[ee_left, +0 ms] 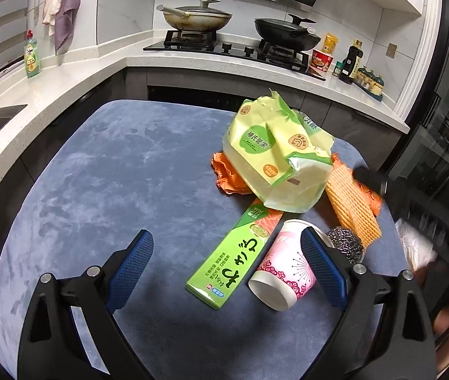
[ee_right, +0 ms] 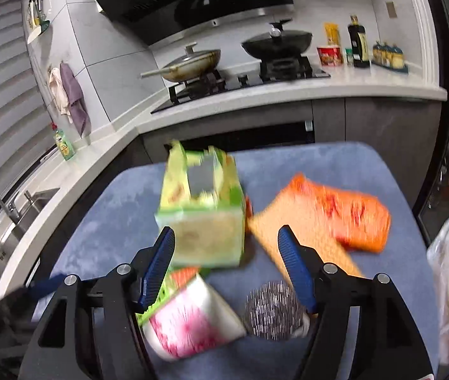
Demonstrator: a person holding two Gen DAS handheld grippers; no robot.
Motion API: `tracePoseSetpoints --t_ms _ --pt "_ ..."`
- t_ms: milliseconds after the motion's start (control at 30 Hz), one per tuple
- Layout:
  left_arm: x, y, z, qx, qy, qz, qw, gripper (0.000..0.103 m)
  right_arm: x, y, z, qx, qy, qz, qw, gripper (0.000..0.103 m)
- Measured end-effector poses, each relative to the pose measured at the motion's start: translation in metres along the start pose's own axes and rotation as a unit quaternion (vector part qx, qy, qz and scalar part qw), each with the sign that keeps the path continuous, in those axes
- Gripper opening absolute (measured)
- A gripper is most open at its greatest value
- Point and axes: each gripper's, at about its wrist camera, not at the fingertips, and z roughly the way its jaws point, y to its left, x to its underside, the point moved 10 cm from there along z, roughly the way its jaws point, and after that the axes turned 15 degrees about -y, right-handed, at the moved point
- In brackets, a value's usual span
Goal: Collect trash
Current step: 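Grasp the yellow-green tissue pack with the right tool and lift it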
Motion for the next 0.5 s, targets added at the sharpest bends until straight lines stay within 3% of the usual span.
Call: tracePoseSetpoints --t_ms 167,400,467,500 --pt "-0.003 0.008 0.004 -0.009 -0.002 0.001 1.0000 0.090 -0.024 0.005 0.037 -0.002 0.011 -0.006 1.000 0.061" --pt "-0.005 0.027 0.010 -0.022 0.000 -0.009 0.9997 0.090 0.007 -0.002 0.091 -0.011 0.091 0.026 0.996 0.031" --pt "-0.004 0.031 0.012 -0.024 0.002 -0.009 0.9997 0.090 0.021 -0.003 0.098 -0.013 0.108 0.026 0.994 0.010" --pt "-0.004 0.033 0.012 -0.025 0.003 -0.011 0.9996 0.090 0.026 -0.002 0.099 -0.016 0.113 0.026 0.993 0.006"
